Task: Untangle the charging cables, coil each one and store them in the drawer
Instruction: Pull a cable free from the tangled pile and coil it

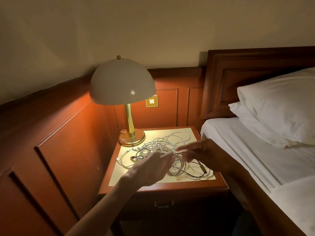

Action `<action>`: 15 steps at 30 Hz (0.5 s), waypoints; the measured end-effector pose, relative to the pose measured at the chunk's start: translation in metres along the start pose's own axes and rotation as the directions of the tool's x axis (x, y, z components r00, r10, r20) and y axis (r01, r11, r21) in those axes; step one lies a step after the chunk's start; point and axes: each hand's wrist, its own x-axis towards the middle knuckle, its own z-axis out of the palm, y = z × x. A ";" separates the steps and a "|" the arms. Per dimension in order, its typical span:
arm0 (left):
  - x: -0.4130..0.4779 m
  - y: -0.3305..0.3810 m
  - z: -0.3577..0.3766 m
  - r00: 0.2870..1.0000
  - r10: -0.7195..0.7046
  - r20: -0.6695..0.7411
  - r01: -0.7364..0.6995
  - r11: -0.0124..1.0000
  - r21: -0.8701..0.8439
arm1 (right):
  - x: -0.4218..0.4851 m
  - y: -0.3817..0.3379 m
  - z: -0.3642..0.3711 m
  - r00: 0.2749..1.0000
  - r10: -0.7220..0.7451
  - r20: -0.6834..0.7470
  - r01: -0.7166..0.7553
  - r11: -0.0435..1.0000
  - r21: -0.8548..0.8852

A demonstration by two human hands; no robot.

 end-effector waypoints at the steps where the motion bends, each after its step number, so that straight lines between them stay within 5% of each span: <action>1: 0.003 0.007 -0.008 0.999 -0.017 -0.034 0.013 0.994 -0.112 | 0.001 -0.001 -0.001 1.000 0.006 -0.014 -0.007 1.000 -0.020; 3: 0.007 0.026 -0.027 0.995 -0.094 0.043 0.103 0.914 -0.392 | 0.002 -0.003 0.001 0.998 0.012 -0.064 -0.008 0.998 0.063; 10: 0.016 0.025 -0.028 0.979 -0.169 -0.116 0.099 0.885 -0.455 | 0.009 -0.001 0.032 0.951 0.013 -0.307 0.001 0.999 0.044; 12: 0.022 0.024 -0.031 0.961 -0.277 0.008 0.253 0.867 -0.429 | 0.010 -0.003 0.033 0.949 0.120 -0.292 -0.106 0.992 0.065; 15: 0.023 0.022 -0.031 0.916 -0.394 0.079 0.384 0.799 -0.462 | 0.009 -0.003 0.033 0.918 0.362 -0.161 -0.272 0.871 0.409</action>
